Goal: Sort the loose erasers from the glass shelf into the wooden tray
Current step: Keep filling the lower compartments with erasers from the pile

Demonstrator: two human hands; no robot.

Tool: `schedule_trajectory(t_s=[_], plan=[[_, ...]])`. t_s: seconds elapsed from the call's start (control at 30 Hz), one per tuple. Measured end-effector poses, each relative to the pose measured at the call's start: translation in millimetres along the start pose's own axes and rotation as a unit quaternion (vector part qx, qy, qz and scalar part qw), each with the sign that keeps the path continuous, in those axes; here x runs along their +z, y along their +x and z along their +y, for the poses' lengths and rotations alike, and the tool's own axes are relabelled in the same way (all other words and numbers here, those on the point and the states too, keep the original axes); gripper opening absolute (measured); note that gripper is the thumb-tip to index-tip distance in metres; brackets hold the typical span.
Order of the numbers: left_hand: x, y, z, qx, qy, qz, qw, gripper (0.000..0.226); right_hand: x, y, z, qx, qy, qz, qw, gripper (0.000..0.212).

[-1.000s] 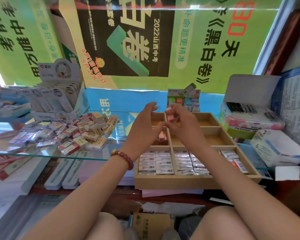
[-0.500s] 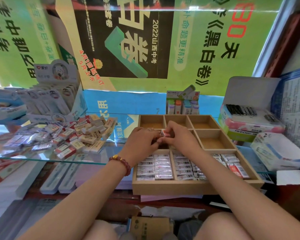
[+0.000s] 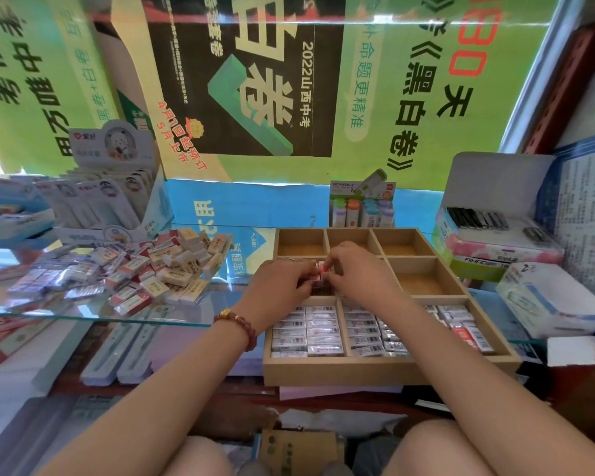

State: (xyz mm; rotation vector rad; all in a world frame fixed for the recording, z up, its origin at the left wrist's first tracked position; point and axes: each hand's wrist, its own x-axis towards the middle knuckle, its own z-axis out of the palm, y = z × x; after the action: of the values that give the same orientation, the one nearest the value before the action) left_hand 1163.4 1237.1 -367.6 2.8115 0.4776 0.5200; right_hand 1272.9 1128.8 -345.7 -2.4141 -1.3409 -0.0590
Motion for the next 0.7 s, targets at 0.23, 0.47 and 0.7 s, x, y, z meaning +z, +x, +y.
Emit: schedule_trajectory(t_s=[0.23, 0.47, 0.7], plan=[[-3.6, -2.4, 2.4, 0.014, -0.015, 0.057, 0.998, 0.022, -3.1, 1.5, 1.7, 0.045, 0.044, 0.094, 0.994, 0.016], [-20.7, -7.8, -5.9, -0.024, -0.090, 0.081, 0.992, 0.023, -29.0, -4.5, 3.1, 0.051, 0.133, 0.113, 0.983, 0.020], [-16.6, -25.1, -11.5, -0.183, -0.150, -0.040, 0.971, 0.037, -31.5, -12.7, 10.9, 0.087, 0.001, -0.157, 0.984, 0.016]])
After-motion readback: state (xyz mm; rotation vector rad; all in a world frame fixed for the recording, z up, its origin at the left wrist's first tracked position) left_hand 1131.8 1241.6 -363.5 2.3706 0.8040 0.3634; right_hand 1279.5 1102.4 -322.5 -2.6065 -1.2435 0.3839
